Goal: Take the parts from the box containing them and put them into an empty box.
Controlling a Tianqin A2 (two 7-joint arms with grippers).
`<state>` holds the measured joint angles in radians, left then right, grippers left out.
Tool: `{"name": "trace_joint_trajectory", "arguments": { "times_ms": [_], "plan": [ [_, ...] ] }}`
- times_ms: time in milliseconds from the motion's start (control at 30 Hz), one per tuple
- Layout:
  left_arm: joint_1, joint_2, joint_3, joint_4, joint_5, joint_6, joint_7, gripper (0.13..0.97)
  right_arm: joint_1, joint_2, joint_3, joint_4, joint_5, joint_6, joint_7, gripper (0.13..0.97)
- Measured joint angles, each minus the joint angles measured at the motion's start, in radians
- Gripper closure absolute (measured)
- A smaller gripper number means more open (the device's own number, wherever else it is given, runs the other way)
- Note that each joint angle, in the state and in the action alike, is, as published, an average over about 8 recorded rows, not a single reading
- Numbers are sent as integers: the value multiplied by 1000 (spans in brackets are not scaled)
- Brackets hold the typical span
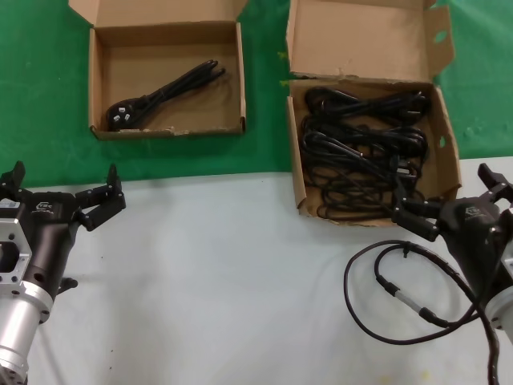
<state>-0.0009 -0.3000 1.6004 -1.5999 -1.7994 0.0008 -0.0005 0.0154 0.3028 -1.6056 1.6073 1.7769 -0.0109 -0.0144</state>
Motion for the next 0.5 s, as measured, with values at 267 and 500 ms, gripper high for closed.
{"name": "trace_joint_trajectory", "arguments": {
  "times_ms": [267,500],
  "plan": [
    [0,0,0,0,0,0,0,132,0,0,0,0,0,0,0,129],
    [0,0,0,0,0,0,0,132,0,0,0,0,0,0,0,129]
  ]
}}
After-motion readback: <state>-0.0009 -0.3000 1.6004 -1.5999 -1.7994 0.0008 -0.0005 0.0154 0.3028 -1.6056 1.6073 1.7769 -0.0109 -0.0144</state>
